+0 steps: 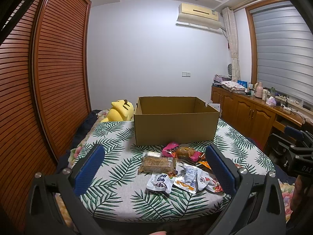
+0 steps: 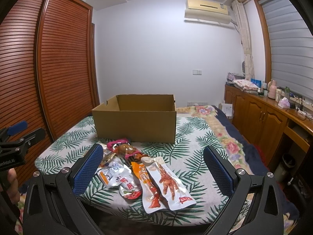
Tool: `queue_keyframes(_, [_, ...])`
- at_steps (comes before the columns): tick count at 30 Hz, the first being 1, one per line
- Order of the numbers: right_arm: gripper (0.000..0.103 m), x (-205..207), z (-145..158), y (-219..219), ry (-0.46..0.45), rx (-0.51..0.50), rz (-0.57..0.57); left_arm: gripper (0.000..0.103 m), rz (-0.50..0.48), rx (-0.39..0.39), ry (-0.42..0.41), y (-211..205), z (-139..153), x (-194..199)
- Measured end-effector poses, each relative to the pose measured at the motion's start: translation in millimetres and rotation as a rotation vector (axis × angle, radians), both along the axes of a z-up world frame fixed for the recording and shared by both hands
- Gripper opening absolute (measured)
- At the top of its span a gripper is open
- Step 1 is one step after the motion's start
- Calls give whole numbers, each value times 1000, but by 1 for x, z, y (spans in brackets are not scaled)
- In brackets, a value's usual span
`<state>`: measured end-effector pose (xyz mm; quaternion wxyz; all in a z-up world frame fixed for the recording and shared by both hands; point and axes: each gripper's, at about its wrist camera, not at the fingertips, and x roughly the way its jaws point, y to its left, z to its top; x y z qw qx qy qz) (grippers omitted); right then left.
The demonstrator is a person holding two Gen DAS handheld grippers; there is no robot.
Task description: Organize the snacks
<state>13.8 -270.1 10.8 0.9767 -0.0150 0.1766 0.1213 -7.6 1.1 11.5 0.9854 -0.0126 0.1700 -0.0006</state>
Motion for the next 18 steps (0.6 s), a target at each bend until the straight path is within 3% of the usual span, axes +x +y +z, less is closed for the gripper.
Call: queue_keyframes(18, [103,-2,-1,-1,8,3,5,103,-4,3,16,0,-3,3])
